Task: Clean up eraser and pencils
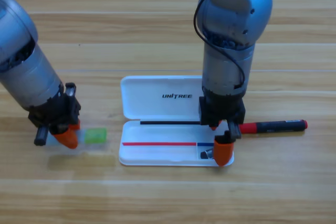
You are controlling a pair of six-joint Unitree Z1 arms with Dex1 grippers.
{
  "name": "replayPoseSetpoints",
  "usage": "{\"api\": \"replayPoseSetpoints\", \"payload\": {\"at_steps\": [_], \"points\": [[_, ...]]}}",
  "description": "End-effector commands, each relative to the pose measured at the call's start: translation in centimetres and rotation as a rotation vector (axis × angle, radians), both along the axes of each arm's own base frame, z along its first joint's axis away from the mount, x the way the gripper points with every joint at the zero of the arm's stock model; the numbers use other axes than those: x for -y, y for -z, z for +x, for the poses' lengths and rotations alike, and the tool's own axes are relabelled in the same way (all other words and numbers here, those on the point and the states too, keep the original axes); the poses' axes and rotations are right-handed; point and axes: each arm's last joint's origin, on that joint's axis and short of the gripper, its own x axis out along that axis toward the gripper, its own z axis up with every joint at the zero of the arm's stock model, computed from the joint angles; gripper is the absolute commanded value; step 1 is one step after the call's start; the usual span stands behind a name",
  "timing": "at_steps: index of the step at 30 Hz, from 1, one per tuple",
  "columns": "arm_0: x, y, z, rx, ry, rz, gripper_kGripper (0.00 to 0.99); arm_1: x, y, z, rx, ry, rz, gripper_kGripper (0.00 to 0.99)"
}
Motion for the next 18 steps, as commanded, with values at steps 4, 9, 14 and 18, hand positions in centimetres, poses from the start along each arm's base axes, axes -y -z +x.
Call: {"api": "replayPoseSetpoints", "payload": {"at_steps": [4,9,14,18], "points": [[-0.6,-0.6,0.4,-0.01,-0.012,0.029,0.0,5.2,-8.0,-5.5,0.074,-0.02,0.07,0.89],[-0.4,-2.2,0.7,-0.012,-0.013,0.029,0.0,9.9,-10.8,-7.4,0.15,0.013,0.053,0.9],[1.0,-4.3,1.2,-0.013,-0.007,0.027,0.0,13.0,-9.2,-5.8,0.125,0.08,0.004,0.902],[3.0,-6.3,1.2,-0.009,0.012,0.01,0.0,13.8,-6.5,-3.4,0.113,0.114,-0.011,0.904]]}}
